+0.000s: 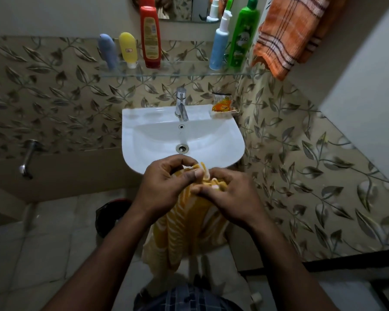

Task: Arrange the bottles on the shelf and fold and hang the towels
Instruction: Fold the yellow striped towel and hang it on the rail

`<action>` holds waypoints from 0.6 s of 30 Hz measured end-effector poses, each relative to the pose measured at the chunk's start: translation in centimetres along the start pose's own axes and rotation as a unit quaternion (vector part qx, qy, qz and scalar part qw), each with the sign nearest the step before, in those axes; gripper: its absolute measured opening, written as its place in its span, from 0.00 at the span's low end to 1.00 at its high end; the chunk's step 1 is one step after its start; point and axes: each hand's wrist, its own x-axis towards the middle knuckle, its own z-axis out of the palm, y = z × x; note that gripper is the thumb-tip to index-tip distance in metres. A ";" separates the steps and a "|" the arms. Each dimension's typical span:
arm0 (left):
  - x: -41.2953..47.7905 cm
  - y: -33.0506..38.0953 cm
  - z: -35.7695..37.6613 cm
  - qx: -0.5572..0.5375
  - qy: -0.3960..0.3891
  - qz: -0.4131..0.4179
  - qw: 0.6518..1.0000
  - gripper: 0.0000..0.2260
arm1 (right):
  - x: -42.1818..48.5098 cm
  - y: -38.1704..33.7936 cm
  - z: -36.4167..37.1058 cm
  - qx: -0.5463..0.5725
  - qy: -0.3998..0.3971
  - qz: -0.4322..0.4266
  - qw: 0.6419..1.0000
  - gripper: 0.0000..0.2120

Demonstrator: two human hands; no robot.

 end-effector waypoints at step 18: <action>0.8 0.1 -0.9 -0.001 0.035 -0.036 0.999 0.06 | 0.2 -0.9 -1.0 0.088 -0.004 0.033 0.996 0.24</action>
